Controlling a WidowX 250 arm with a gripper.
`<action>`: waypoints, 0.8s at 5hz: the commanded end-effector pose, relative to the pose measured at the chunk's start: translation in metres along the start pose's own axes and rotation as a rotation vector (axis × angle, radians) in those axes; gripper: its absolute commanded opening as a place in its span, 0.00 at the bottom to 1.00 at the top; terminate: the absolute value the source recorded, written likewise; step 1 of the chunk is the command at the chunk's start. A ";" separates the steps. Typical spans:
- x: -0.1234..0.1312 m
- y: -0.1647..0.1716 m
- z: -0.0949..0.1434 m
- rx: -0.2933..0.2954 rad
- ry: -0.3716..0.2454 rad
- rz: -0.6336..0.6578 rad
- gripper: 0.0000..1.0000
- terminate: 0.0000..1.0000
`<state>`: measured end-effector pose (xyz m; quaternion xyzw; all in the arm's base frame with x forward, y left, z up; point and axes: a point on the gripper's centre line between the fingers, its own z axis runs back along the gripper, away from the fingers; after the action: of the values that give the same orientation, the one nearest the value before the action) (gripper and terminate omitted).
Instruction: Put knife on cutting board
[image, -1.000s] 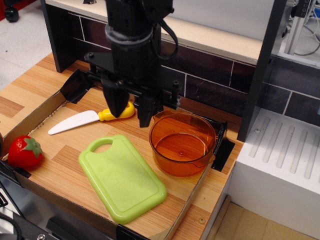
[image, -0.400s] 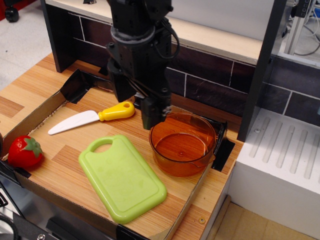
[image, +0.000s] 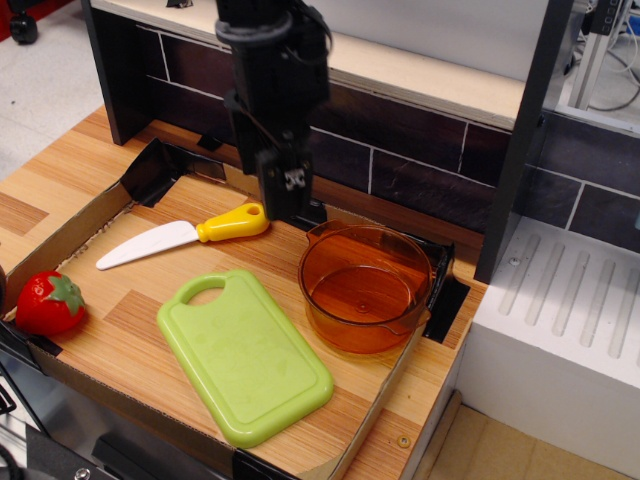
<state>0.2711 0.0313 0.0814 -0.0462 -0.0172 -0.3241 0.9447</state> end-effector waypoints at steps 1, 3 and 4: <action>-0.007 0.026 0.005 0.042 -0.056 -0.010 1.00 0.00; -0.019 0.049 -0.013 0.112 -0.090 0.023 1.00 0.00; -0.020 0.059 -0.025 0.126 -0.078 0.054 1.00 0.00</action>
<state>0.2838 0.0860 0.0382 -0.0135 -0.0520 -0.2944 0.9542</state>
